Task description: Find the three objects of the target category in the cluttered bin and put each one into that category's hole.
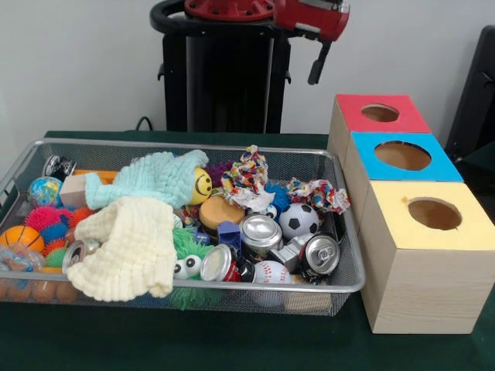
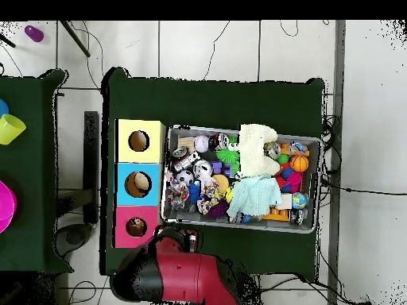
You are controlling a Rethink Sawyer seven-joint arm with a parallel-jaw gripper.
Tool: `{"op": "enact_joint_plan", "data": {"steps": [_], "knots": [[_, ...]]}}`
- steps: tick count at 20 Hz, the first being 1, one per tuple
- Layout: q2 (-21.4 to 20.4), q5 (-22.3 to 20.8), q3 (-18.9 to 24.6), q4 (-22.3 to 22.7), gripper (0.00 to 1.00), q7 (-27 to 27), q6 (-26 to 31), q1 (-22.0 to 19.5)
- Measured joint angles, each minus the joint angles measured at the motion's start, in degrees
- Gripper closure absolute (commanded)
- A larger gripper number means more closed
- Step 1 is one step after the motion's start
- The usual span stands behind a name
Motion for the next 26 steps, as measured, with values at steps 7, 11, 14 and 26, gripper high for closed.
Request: {"op": "enact_joint_plan", "data": {"steps": [7, 11, 14, 26], "knots": [[-5.77, 0.00, 5.56, 2.15, 0.00, -0.01, 10.74, -7.12], [-9.90, -0.01, 8.84, 4.77, 0.00, -0.01, 12.81, -10.34], [-11.06, -0.36, 10.99, 6.35, 0.00, -0.01, 11.30, -12.37], [-7.39, -10.88, 27.93, 10.91, 0.00, -0.01, -7.71, -28.41]]}}
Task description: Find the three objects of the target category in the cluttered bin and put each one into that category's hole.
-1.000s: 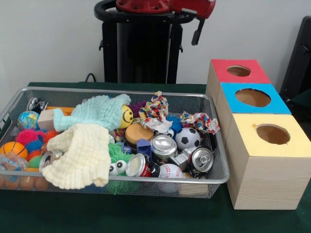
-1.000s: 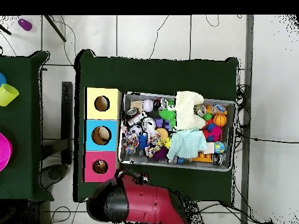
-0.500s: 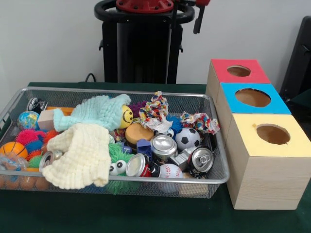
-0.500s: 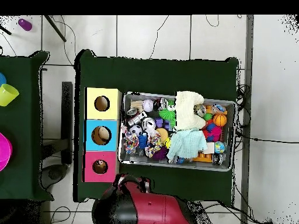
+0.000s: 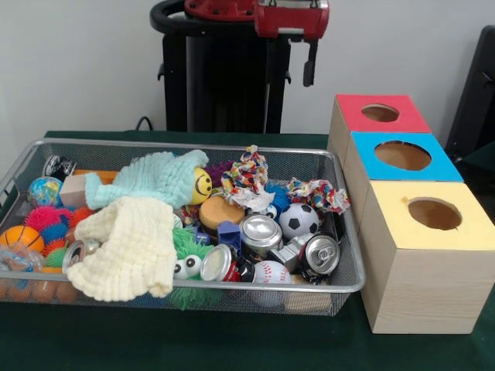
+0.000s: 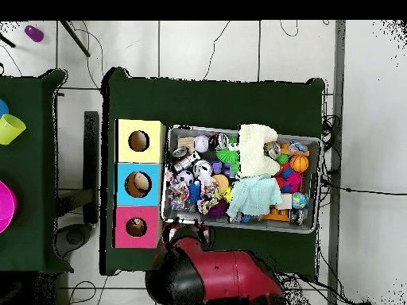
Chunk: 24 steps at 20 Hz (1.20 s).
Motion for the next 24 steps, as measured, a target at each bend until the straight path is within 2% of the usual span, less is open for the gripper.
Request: {"op": "enact_joint_plan", "data": {"steps": [4, 6, 16, 24], "knots": [[2.36, -0.96, 4.36, -1.09, 0.00, 0.00, 0.13, -2.21], [3.44, -1.43, 4.99, -1.89, 0.00, 0.00, 0.11, -2.12], [14.19, -2.60, 5.17, -9.36, 0.00, 0.00, 0.12, 2.94], [14.73, -2.53, 5.08, -10.78, 0.00, -0.01, 2.24, 3.32]]}}
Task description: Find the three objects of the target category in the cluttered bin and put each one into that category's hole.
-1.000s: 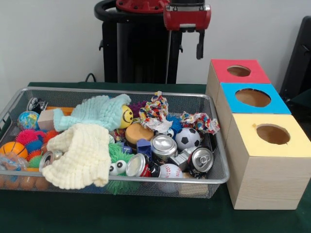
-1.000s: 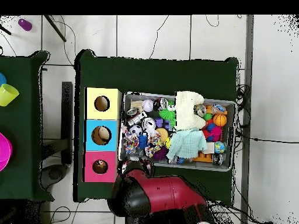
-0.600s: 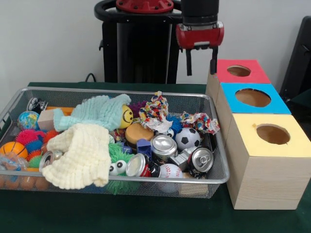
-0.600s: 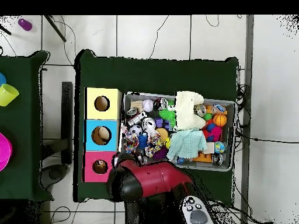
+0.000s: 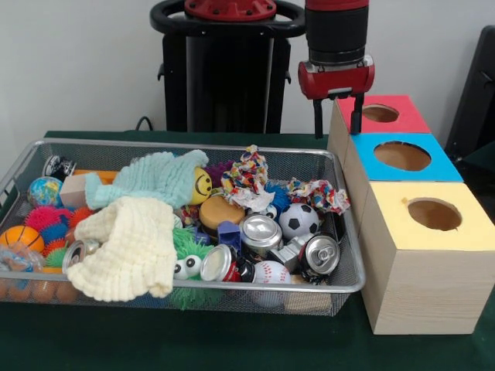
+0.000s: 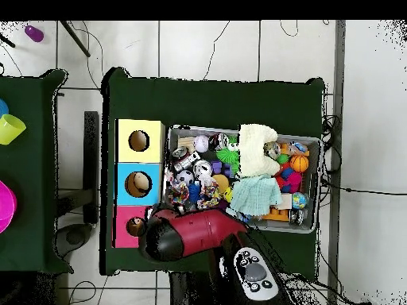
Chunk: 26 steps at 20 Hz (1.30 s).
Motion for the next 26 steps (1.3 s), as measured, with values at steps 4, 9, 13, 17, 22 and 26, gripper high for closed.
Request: {"op": "enact_joint_plan", "data": {"steps": [4, 9, 13, 17, 22, 26], "knots": [[0.04, -0.01, 0.00, -0.23, 0.00, 0.00, 0.40, 0.07], [-0.03, 0.02, -1.07, -0.68, 0.00, 0.00, 0.49, 1.25], [-0.25, 0.31, -4.03, -1.71, 0.00, 0.00, 0.77, 4.42], [-0.15, 1.07, -5.34, -2.55, 0.00, 0.00, 1.96, 5.81], [0.20, 2.22, -5.43, -3.63, 0.00, 0.00, 4.64, 5.94], [0.50, 2.83, -5.37, -4.49, 0.00, 0.00, 6.62, 5.91]]}}
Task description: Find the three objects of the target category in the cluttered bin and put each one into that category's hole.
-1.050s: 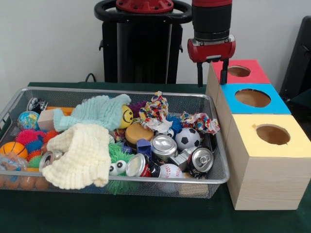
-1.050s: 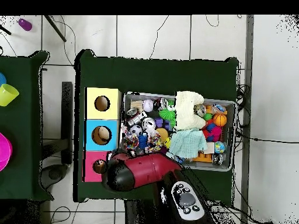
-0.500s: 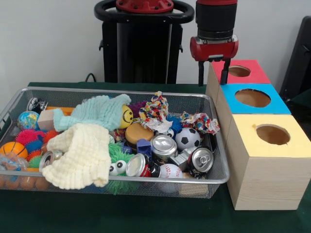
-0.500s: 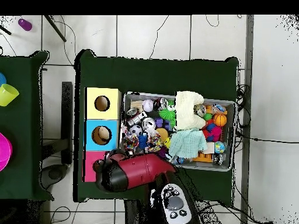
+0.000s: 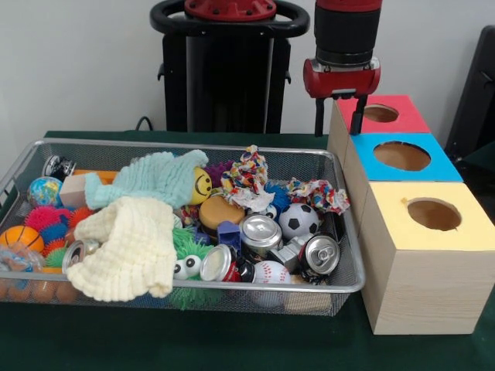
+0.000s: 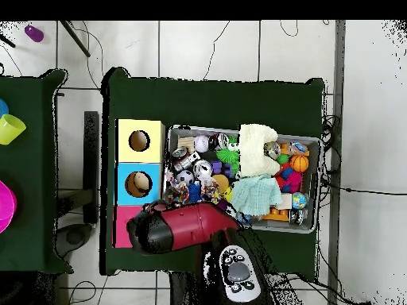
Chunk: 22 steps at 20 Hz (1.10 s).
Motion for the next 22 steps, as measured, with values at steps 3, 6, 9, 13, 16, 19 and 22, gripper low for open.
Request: {"op": "enact_joint_plan", "data": {"steps": [3, 6, 9, 13, 16, 19, 22], "knots": [[0.26, 0.29, 0.26, -0.72, 0.00, 0.00, 1.69, -0.17], [0.67, 0.39, 1.12, -1.71, 0.00, 0.00, 4.19, -0.83], [1.21, 0.41, 2.33, -2.82, 0.00, 0.00, 7.13, -1.78], [2.06, 0.40, 4.08, -4.27, 0.00, 0.00, 10.82, -3.19], [2.68, 0.38, 5.14, -5.29, 0.00, 0.00, 13.26, -4.03], [3.06, 0.38, 5.67, -5.92, 0.00, 0.00, 14.80, -4.48], [3.17, 0.31, 5.87, -6.21, 0.00, 0.00, 15.54, -4.56]]}}
